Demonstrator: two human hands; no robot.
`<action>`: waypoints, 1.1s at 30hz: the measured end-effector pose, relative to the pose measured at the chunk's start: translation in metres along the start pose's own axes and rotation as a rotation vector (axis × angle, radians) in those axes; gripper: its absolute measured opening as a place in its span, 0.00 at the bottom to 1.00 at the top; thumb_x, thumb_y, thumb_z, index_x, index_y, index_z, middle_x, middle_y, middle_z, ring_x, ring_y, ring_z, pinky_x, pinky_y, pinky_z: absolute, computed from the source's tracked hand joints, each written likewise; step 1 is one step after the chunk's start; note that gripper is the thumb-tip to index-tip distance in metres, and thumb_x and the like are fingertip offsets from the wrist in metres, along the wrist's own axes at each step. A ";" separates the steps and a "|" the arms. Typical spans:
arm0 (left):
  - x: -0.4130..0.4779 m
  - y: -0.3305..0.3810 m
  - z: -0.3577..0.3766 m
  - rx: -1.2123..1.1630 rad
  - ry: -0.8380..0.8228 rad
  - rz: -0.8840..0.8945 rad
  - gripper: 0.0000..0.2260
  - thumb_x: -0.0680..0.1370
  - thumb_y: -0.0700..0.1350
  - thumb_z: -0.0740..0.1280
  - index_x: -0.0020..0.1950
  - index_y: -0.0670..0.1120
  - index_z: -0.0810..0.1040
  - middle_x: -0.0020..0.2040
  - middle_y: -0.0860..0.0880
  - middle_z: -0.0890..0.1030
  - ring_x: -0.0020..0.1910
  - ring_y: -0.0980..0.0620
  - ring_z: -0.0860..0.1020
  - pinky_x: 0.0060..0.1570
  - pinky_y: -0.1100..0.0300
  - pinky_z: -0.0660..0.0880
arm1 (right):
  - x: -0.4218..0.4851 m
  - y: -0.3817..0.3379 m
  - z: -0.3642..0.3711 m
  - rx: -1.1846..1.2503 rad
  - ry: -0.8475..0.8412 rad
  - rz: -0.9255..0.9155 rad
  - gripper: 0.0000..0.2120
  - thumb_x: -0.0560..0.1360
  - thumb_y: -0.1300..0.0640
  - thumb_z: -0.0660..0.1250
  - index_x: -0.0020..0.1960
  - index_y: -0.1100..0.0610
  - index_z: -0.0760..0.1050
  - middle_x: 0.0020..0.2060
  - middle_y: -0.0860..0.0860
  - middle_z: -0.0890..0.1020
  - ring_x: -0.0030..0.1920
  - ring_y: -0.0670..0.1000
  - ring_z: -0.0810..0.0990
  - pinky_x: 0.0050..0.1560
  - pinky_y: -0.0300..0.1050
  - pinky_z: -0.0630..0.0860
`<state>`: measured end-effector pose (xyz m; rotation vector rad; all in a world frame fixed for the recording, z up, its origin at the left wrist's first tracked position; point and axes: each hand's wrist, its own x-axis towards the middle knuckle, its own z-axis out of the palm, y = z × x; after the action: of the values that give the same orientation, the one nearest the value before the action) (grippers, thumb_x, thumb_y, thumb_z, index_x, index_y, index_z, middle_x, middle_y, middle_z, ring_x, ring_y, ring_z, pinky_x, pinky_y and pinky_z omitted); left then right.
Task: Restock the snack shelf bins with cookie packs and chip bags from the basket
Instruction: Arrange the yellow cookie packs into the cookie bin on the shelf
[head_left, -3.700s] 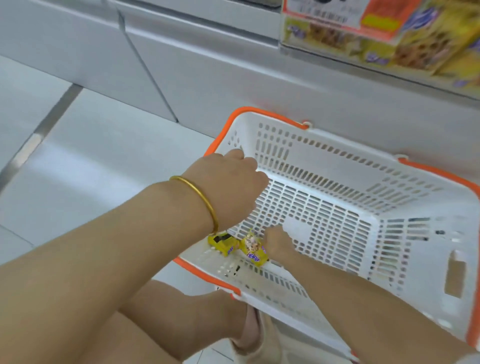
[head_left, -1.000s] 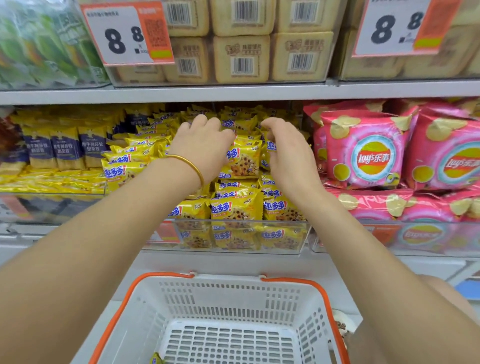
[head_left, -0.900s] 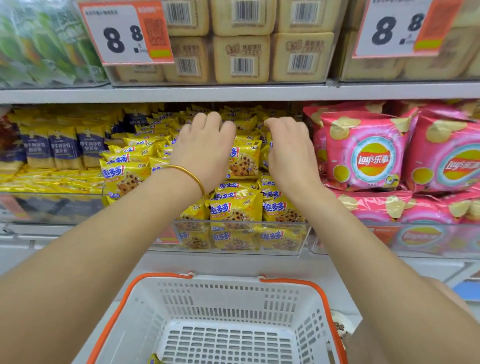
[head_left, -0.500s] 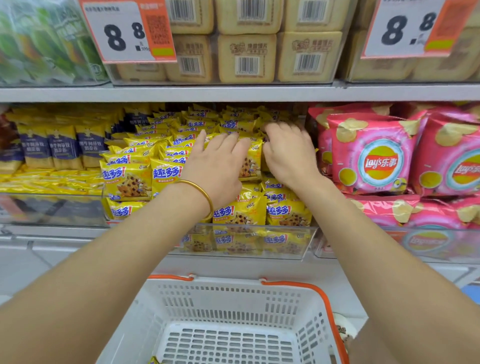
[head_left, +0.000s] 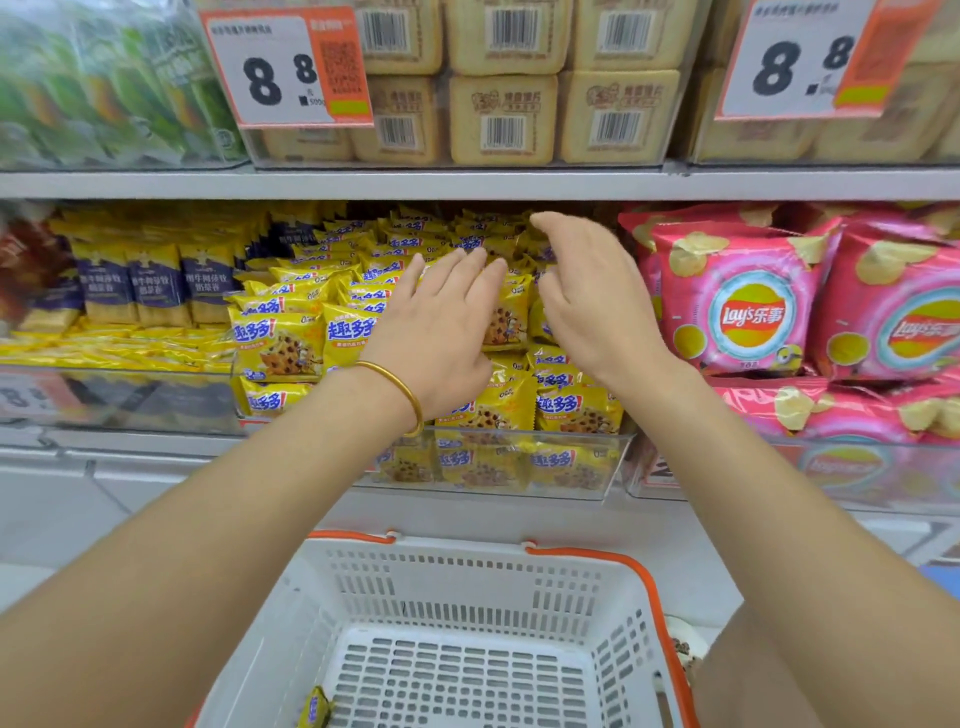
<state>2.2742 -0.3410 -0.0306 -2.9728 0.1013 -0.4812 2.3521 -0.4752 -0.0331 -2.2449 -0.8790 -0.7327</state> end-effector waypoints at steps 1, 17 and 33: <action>-0.009 0.001 -0.004 -0.027 0.086 0.024 0.31 0.73 0.46 0.58 0.75 0.42 0.57 0.75 0.42 0.60 0.74 0.44 0.58 0.73 0.47 0.53 | -0.007 -0.006 -0.004 0.035 0.053 -0.012 0.23 0.72 0.63 0.54 0.66 0.62 0.70 0.60 0.56 0.77 0.62 0.57 0.72 0.65 0.49 0.65; -0.245 -0.076 0.090 0.041 -0.880 -0.013 0.19 0.80 0.55 0.56 0.70 0.53 0.63 0.67 0.51 0.68 0.67 0.48 0.64 0.64 0.52 0.66 | -0.312 -0.107 0.252 0.203 -1.521 -0.099 0.28 0.79 0.66 0.55 0.76 0.50 0.56 0.72 0.56 0.60 0.66 0.59 0.68 0.58 0.49 0.69; -0.259 -0.099 0.152 0.018 -1.166 -0.003 0.18 0.81 0.51 0.54 0.71 0.49 0.63 0.68 0.46 0.68 0.67 0.46 0.65 0.61 0.52 0.66 | -0.339 -0.083 0.269 1.071 -1.321 1.404 0.15 0.76 0.65 0.66 0.54 0.50 0.65 0.49 0.60 0.79 0.35 0.59 0.82 0.33 0.48 0.79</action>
<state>2.0818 -0.2031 -0.2402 -2.7186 -0.0297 1.2219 2.1503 -0.3703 -0.4105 -1.4279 0.1179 1.5732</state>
